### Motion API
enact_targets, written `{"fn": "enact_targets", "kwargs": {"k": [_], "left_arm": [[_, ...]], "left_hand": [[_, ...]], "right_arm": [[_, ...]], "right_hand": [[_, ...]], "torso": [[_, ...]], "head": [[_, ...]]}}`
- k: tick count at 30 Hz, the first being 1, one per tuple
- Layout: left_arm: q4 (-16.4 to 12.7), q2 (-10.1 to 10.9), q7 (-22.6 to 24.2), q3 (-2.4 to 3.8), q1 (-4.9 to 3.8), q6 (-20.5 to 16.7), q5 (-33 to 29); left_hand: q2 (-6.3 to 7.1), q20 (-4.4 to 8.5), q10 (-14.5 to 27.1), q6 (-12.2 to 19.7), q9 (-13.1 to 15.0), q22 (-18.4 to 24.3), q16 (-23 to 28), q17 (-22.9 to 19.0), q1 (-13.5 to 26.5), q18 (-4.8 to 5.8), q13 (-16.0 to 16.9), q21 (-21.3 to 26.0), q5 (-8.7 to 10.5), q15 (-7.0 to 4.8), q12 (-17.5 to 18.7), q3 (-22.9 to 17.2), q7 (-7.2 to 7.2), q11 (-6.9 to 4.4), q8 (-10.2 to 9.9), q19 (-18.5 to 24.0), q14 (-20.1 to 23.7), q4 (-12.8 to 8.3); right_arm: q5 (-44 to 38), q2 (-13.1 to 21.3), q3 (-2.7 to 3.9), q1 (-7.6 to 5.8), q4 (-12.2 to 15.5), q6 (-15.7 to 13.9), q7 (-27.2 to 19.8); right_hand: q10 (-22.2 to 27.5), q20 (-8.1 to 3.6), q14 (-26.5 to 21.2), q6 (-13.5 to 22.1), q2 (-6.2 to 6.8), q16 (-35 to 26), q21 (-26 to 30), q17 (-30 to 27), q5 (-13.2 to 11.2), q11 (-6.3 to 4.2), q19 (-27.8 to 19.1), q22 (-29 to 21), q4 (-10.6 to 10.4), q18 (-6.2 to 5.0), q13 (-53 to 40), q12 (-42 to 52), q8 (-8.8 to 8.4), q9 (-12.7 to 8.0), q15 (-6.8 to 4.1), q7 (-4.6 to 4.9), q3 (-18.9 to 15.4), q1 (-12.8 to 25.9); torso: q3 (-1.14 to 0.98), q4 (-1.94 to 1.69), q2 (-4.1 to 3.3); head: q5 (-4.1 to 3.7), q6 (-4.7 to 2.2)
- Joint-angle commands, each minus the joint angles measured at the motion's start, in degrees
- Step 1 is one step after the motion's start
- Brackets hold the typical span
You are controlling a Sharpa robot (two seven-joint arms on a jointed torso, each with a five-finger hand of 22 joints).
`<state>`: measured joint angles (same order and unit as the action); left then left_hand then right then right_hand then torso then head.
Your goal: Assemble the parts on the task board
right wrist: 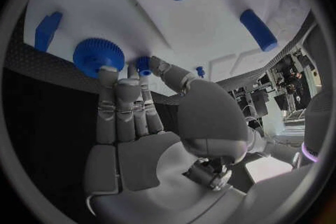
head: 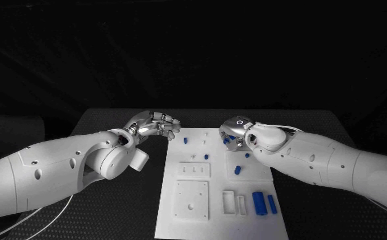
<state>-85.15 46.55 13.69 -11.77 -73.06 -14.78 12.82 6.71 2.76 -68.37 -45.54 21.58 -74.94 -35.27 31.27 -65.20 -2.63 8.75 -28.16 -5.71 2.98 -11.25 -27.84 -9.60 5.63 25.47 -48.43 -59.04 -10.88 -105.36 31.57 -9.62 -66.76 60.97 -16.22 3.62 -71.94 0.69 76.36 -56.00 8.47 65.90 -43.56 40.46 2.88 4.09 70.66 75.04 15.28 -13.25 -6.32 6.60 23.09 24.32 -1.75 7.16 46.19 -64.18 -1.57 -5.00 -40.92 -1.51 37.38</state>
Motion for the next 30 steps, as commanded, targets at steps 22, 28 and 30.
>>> {"fn": "enact_targets", "kwargs": {"k": [22,28,30], "left_arm": [[0.08,-0.46,0.23,0.06,-0.04,1.14,-0.35],[0.18,-0.64,0.23,0.06,-0.04,1.16,-0.35],[0.13,-0.6,0.23,0.07,-0.04,1.15,-0.35]], "left_hand": [[0.0,0.13,0.27,0.02,-0.02,-1.24,0.38,0.16,0.55,-0.42,0.07,-0.44,-0.33,-0.11,0.42,-0.46,-0.47,0.29,-0.37,0.52,0.45,-0.21],[-0.01,0.12,0.29,0.04,-0.02,-1.24,0.4,0.18,0.57,-0.42,0.07,-0.45,-0.34,-0.11,0.45,-0.47,-0.48,0.31,-0.39,0.53,0.45,-0.23],[-0.01,0.12,0.3,0.05,-0.02,-1.24,0.4,0.19,0.57,-0.43,0.07,-0.46,-0.34,-0.11,0.46,-0.48,-0.48,0.31,-0.4,0.53,0.45,-0.24]], "right_arm": [[-5.35,-1.41,0.3,0.79,3.81,-9.64,9.64],[-6.1,-2.7,0.74,0.82,3.48,-11.44,11.46],[-6.12,-2.95,0.84,0.82,3.31,-11.76,11.81]], "right_hand": [[-4.9,-1.81,-1.34,-2.35,-0.41,0.92,-3.15,-0.69,-0.09,-1.64,1.05,1.24,0.81,-1.75,-1.45,0.45,1.14,1.84,-2.25,-0.99,1.26,-0.25],[-5.07,-1.91,-1.36,-2.56,0.37,1.12,-3.54,-0.86,-0.09,-1.69,1.02,1.16,0.46,-1.75,-1.7,0.28,1.07,2.03,-2.3,-1.07,2.36,-0.49],[-5.09,-1.93,-1.37,-2.58,0.47,1.15,-3.6,-0.9,-0.09,-1.69,1.01,1.15,0.4,-1.75,-1.74,0.23,1.05,2.07,-2.3,-1.08,2.54,-0.51]], "torso": [[-0.01,-0.03,-0.49],[-0.05,-0.06,-0.58],[-0.01,-0.09,-0.59]], "head": [[0.0,-1.33],[0.0,-1.48],[0.0,-1.53]]}}
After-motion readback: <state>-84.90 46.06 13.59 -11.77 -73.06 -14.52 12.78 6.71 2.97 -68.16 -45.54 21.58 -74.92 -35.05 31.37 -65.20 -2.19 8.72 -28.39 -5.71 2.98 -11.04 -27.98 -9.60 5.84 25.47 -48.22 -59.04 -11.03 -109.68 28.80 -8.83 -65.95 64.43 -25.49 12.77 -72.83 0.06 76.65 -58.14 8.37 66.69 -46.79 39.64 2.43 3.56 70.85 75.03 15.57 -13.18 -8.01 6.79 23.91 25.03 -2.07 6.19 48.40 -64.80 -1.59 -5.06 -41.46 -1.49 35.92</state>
